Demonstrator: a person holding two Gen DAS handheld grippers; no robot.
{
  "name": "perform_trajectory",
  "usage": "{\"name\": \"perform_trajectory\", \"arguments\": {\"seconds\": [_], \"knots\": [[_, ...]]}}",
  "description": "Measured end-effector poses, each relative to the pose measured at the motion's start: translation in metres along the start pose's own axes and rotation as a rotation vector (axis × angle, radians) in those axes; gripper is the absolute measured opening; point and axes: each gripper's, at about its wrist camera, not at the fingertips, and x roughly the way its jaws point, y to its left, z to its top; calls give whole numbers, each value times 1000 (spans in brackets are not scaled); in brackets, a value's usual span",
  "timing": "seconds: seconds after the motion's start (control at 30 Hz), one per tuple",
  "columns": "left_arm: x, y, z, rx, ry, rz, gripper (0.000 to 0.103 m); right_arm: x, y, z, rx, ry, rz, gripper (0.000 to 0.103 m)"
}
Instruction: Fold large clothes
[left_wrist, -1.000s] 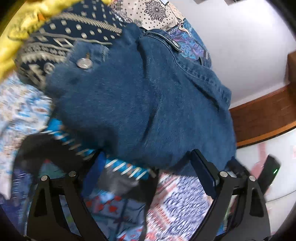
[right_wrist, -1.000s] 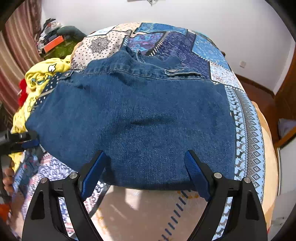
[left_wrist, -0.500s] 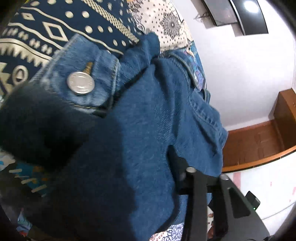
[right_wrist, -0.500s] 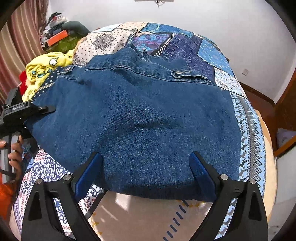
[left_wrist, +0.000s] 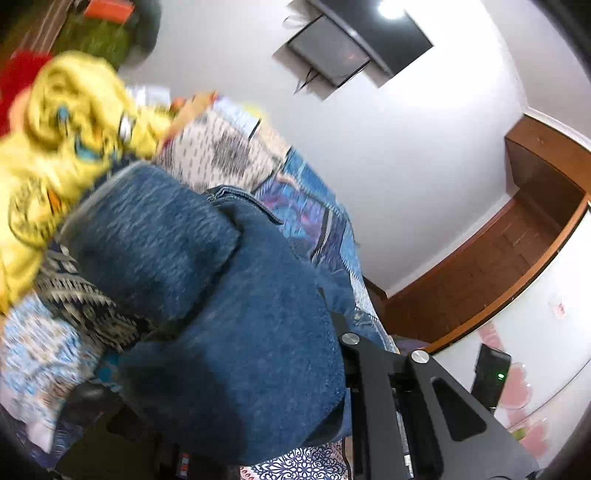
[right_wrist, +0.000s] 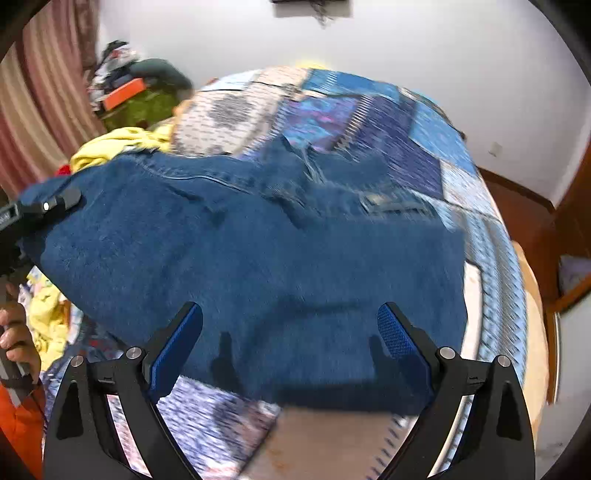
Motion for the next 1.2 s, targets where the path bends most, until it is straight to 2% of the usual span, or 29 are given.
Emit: {"name": "perform_trajectory", "arguments": {"seconds": [0.1,0.2,0.27,0.37,0.53,0.6,0.73,0.8,0.9,1.0,1.1,1.13,1.2], "knots": [[-14,-13,2,76,-22,42,16,19,25,3,-50,23,46,95],[-16,-20,0,118,-7,63,16,50,45,-2,-95,85,85,95],[-8,-30,-3,170,7,110,16,68,47,-6,-67,107,105,95],[4,-42,-5,216,21,142,16,84,36,-8,-9,155,154,96],[17,-72,-4,242,18,122,16,66,9,-7,76,161,246,95],[25,-92,-6,281,23,116,16,45,-11,-11,138,124,257,95],[52,-146,-21,406,50,73,16,4,-55,-28,212,37,183,95],[71,-175,-40,489,79,52,16,-17,-81,-42,245,3,107,95],[104,-208,-84,599,180,24,16,-37,-111,-55,274,-26,-8,95],[145,-213,-129,666,344,39,16,-59,-137,-76,300,-40,-74,95],[176,-199,-169,712,507,67,17,-74,-149,-92,314,-41,-120,95],[181,-192,-180,713,538,74,17,-77,-151,-95,314,-41,-130,95],[177,-193,-189,723,535,71,18,-83,-161,-103,315,-36,-151,95]]}}
